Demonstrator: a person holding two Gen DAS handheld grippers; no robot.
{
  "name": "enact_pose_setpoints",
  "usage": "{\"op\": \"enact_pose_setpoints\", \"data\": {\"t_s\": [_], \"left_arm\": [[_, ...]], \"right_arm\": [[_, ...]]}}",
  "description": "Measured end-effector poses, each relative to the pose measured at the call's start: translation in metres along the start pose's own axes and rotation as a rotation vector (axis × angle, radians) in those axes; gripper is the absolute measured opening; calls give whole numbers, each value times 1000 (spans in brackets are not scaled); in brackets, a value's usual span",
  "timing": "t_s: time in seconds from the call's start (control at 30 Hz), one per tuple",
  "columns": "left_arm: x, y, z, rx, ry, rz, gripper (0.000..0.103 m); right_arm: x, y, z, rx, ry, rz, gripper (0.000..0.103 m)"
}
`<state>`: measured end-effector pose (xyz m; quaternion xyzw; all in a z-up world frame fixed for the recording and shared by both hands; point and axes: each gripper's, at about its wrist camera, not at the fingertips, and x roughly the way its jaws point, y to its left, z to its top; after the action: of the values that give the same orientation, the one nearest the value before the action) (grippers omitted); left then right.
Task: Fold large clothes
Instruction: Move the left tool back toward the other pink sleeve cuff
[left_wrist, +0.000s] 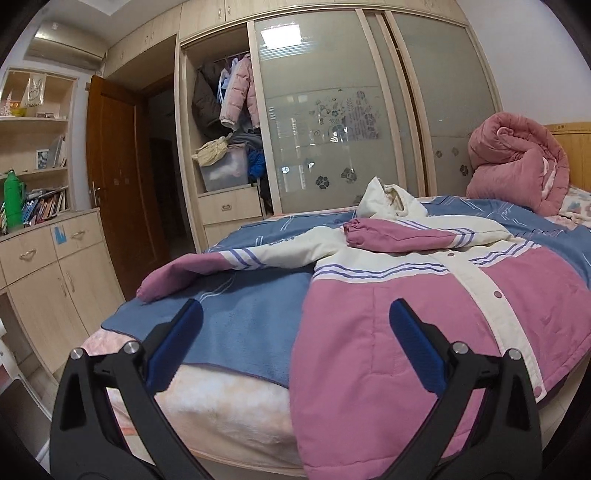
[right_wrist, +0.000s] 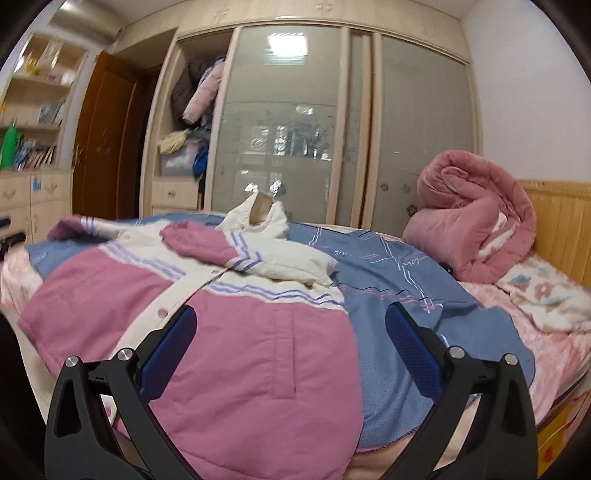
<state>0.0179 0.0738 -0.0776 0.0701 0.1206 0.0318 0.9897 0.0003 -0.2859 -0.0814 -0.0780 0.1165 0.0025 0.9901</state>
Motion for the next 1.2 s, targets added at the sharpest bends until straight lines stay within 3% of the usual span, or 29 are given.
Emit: {"op": "enact_pose_setpoints", "data": {"t_s": [0.13,0.5,1.2], "left_arm": [[0,0,0,-30,-3,-42,101],[5,4,0,-75,33,-28,101],[3,-2,-1,-31,40,-4,101]], "right_arm": [[-1,7,0,-14,3,-4,102],[0,-2,2,72,-4,5,102],[0,-11,1,125,-3,11,102]]}}
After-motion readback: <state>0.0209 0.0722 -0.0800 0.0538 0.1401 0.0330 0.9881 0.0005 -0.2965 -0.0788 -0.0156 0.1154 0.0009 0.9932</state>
